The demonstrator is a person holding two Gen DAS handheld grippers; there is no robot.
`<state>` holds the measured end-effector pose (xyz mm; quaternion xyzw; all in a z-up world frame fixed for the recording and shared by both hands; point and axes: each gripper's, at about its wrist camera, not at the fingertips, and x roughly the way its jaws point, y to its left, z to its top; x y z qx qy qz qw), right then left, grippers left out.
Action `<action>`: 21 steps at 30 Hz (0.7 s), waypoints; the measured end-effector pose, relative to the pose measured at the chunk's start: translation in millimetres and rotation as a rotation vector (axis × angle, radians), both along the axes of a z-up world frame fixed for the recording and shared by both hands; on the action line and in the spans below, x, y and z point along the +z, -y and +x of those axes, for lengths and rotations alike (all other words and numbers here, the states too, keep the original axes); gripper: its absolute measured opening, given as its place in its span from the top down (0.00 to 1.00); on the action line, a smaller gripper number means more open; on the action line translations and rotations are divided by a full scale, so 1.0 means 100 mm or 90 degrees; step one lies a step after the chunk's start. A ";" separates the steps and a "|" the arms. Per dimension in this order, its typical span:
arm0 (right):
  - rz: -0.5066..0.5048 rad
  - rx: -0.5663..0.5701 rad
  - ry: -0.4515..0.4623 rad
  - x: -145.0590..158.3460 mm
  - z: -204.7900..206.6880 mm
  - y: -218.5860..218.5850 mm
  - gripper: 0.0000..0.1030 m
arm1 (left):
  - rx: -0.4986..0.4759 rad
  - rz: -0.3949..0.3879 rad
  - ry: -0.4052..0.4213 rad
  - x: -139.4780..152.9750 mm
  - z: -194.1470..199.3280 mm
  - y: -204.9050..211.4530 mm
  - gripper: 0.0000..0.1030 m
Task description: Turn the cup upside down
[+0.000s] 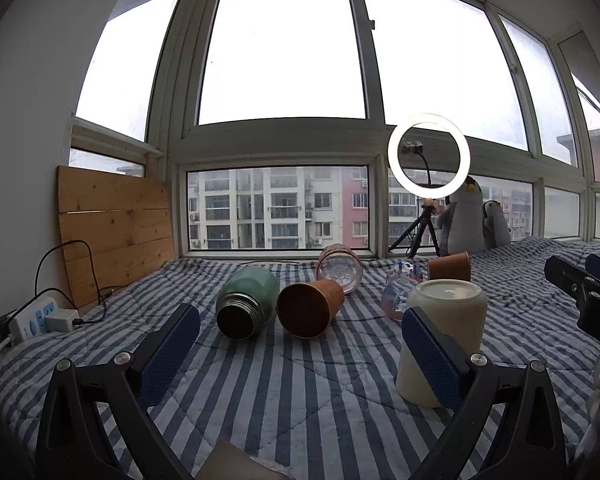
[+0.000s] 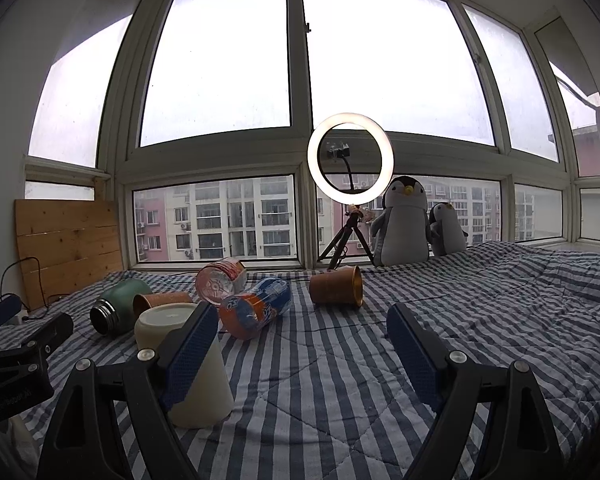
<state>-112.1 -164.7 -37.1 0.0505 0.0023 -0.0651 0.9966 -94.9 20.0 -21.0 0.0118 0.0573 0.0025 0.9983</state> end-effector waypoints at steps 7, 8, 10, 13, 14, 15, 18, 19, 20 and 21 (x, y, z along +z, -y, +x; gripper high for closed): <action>-0.010 -0.004 0.002 0.00 0.00 -0.03 0.19 | 0.002 -0.005 0.002 0.00 -0.01 -0.01 0.01; -0.011 -0.004 0.002 0.00 0.00 -0.03 0.19 | 0.002 -0.005 0.002 0.00 -0.01 -0.01 0.01; -0.011 -0.005 0.002 0.00 0.00 -0.03 0.19 | 0.002 -0.005 0.002 0.00 -0.02 -0.01 0.01; -0.010 -0.004 0.002 0.00 0.00 -0.03 0.19 | 0.003 -0.004 0.000 0.00 -0.01 -0.01 0.01; -0.010 -0.005 0.001 0.00 0.00 -0.04 0.19 | 0.003 -0.004 0.000 0.00 -0.01 -0.01 0.01; -0.010 -0.005 0.001 0.00 0.00 -0.04 0.19 | 0.002 -0.004 0.000 0.00 -0.01 -0.01 0.01; -0.011 -0.005 0.002 0.00 0.00 -0.04 0.19 | 0.003 -0.005 0.000 0.00 -0.01 -0.01 0.01; -0.011 -0.005 0.002 0.00 0.00 -0.04 0.19 | 0.002 -0.004 0.000 0.00 -0.01 -0.01 0.01; -0.011 -0.004 0.002 0.00 0.00 -0.04 0.19 | 0.003 -0.004 0.001 0.00 -0.01 0.00 0.01; -0.011 -0.004 0.002 0.00 0.00 -0.04 0.19 | 0.003 -0.003 0.001 0.00 -0.01 0.00 0.01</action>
